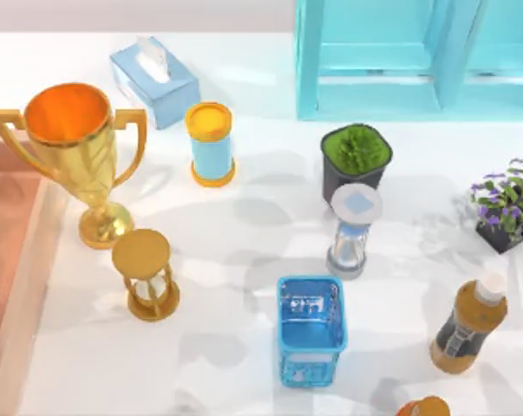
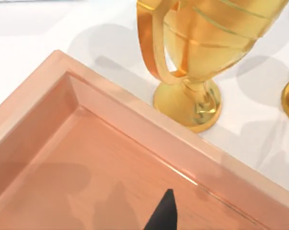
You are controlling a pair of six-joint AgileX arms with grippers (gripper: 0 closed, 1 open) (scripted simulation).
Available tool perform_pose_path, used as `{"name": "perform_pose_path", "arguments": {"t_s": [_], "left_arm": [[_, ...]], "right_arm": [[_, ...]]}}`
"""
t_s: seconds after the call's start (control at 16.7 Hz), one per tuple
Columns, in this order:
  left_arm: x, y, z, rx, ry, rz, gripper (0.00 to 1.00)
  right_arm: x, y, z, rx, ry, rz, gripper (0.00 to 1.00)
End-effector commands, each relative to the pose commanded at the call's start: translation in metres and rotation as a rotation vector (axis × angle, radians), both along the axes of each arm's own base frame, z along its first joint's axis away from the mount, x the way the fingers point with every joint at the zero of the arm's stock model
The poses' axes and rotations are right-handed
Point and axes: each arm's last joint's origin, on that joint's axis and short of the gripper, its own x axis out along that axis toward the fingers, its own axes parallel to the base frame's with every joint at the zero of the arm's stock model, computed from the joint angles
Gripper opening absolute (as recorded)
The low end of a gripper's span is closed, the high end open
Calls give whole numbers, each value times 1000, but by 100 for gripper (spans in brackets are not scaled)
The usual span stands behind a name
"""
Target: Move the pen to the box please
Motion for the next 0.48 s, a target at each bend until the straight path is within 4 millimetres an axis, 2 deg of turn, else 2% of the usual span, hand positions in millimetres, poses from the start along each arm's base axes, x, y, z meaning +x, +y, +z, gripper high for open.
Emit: {"name": "perform_pose_path", "arguments": {"t_s": [0.12, 0.48], "left_arm": [[0, 0, 0, 0, 0, 0, 98], [0, 0, 0, 0, 0, 0, 100]], "right_arm": [[0, 0, 0, 0, 0, 0, 100], [0, 0, 0, 0, 0, 0, 100]]}}
